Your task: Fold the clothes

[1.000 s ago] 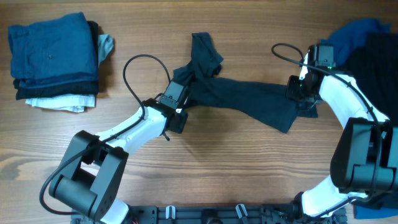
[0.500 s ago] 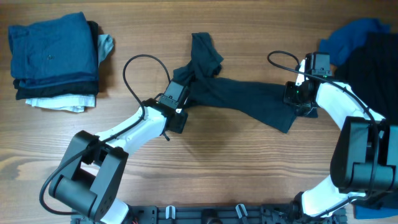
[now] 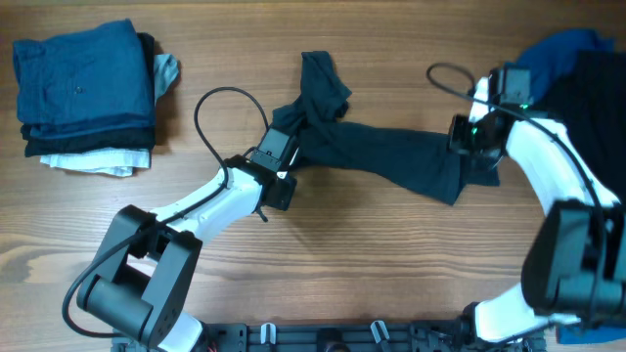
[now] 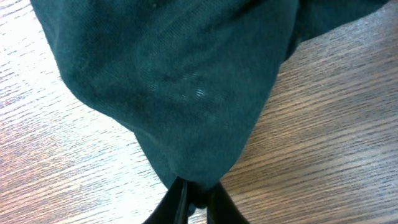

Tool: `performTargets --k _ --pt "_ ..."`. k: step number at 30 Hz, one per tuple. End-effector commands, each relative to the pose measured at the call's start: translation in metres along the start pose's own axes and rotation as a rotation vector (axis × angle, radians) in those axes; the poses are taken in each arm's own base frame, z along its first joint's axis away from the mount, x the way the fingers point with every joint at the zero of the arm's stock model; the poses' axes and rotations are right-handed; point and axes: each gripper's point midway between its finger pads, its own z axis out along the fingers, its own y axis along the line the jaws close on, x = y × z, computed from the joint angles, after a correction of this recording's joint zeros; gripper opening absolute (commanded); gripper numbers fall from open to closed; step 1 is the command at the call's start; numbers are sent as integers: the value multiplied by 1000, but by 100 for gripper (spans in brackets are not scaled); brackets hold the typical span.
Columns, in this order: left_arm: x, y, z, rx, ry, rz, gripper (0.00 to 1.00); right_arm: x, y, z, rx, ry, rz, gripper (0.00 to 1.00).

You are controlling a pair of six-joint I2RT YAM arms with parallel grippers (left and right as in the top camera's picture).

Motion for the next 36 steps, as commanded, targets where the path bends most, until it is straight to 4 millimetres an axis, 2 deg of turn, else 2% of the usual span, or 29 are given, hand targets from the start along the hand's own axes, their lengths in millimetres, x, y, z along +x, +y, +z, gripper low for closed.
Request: performTargets --k 1,6,9,11,12,14,17,18,19,21,23,28,33,35,36 --pt "19 -1 11 2 59 7 8 -52 20 -63 -62 -214 -47 4" --pt "18 -1 11 3 56 6 8 -77 10 -67 -1 -317 -26 4" --pt "18 -1 11 3 56 6 8 -104 -3 -66 71 -422 5 4" --pt "18 -1 11 3 56 6 8 -120 -11 -61 110 -477 15 4" --pt "18 -1 11 3 56 6 8 -120 -11 -52 111 -468 9 5" --pt "18 -1 11 3 56 6 9 -110 -14 -33 114 -404 10 4" --pt "18 -1 11 3 56 6 9 -73 -22 2 134 -227 23 6" --pt "18 -1 11 3 56 6 9 -63 -24 11 137 -180 26 25" --pt "18 -1 11 3 56 6 9 -51 -26 20 139 -125 29 66" --pt "18 -1 11 3 56 6 10 -29 -29 34 146 -30 34 85" --pt "18 -1 11 3 56 6 11 -19 -29 41 139 14 38 86" --pt "18 -1 11 3 55 6 13 -11 -22 53 91 51 43 87" --pt "18 -1 11 3 56 6 15 -3 -20 73 61 87 52 87" --pt "18 -1 11 3 56 6 15 -1 -14 79 22 98 54 82" --pt "18 -1 11 3 56 6 15 -1 -11 80 8 99 51 75"
